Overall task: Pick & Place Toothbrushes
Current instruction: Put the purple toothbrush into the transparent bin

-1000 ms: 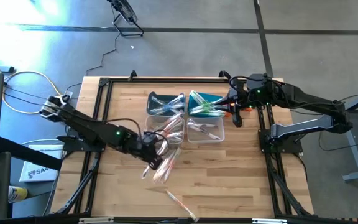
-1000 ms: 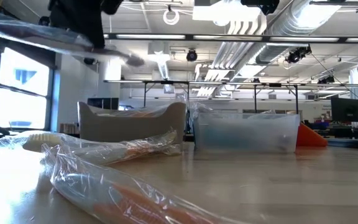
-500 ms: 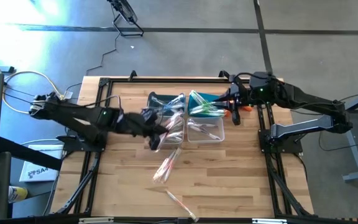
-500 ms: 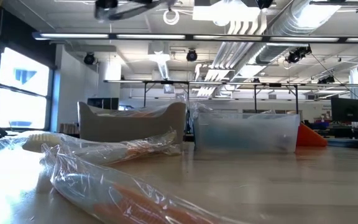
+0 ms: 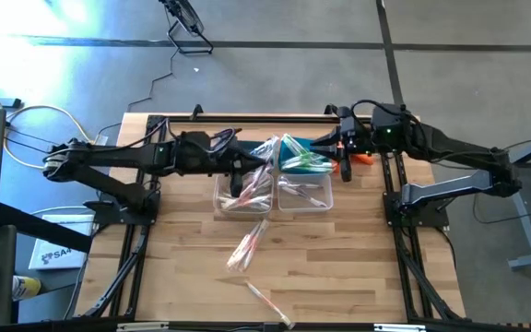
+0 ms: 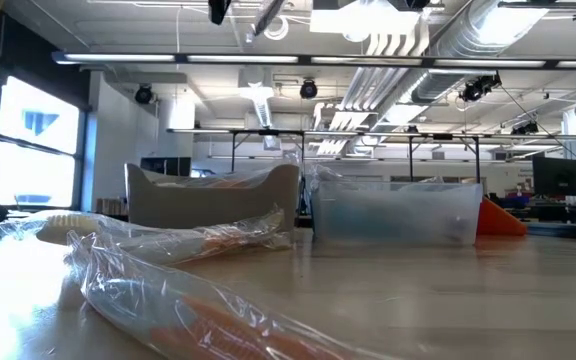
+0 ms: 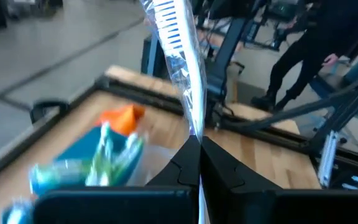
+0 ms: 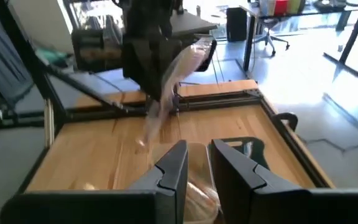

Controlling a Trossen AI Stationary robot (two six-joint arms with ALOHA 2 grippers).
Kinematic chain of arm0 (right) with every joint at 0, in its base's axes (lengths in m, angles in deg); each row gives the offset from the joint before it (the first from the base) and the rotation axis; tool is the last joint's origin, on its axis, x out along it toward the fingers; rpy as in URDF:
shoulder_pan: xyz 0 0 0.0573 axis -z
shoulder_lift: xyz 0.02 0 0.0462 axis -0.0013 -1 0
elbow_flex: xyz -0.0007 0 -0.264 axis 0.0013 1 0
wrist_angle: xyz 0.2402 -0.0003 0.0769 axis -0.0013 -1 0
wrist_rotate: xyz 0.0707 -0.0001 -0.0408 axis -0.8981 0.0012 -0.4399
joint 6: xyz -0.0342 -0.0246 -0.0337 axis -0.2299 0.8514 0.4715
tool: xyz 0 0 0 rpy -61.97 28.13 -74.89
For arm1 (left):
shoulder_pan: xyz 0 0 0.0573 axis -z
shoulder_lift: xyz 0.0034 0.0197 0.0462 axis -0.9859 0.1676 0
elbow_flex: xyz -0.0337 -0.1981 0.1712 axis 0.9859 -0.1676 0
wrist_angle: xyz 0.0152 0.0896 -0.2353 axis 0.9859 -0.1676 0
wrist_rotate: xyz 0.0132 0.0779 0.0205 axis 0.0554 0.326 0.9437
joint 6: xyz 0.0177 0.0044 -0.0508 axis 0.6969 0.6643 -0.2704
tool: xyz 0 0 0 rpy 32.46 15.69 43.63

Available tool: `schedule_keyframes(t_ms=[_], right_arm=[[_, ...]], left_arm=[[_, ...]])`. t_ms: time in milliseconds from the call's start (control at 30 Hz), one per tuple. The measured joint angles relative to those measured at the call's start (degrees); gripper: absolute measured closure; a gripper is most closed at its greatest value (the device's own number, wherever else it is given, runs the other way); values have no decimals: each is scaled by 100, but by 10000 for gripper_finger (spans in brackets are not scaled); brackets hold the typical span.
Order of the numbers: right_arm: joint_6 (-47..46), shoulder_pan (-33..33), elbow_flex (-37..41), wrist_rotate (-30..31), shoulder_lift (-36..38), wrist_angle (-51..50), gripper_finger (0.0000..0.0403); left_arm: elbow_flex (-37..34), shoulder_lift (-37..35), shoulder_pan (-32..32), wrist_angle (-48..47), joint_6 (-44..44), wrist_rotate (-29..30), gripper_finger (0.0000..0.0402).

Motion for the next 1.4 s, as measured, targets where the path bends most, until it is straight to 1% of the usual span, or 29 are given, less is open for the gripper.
schedule_keyframes(t_ms=[100,200,267,367,567,667,767,900,1067,1200,1400], right_arm=[[-243,-13,1,0,-170,417,339],[-211,-64,0,-132,-381,801,338],[-207,-112,0,-154,-559,1096,330],[-228,-178,0,-149,-843,1376,302],[-511,-177,2,-151,-1353,1912,221],[-537,-178,2,-171,-1555,2114,200],[-559,-179,2,-322,-1696,2352,196],[-557,-186,2,-473,-1824,2724,203],[-553,-191,2,-449,-1871,2919,229],[-551,-191,2,-428,-1863,2929,267],[-538,-191,2,-422,-1851,2939,338]], left_arm=[[-1,38,-143,207,358,-117,401],[-2,33,-270,381,671,-298,401],[0,32,-338,363,713,-322,401],[0,35,-359,359,733,-328,401],[0,35,-337,331,771,-335,401],[0,35,-337,316,760,-333,401],[0,35,-337,317,758,-333,401],[0,35,-337,316,758,-333,401],[0,35,-337,312,756,-333,401],[0,35,-337,312,755,-331,401],[0,35,-337,270,753,-331,402]])
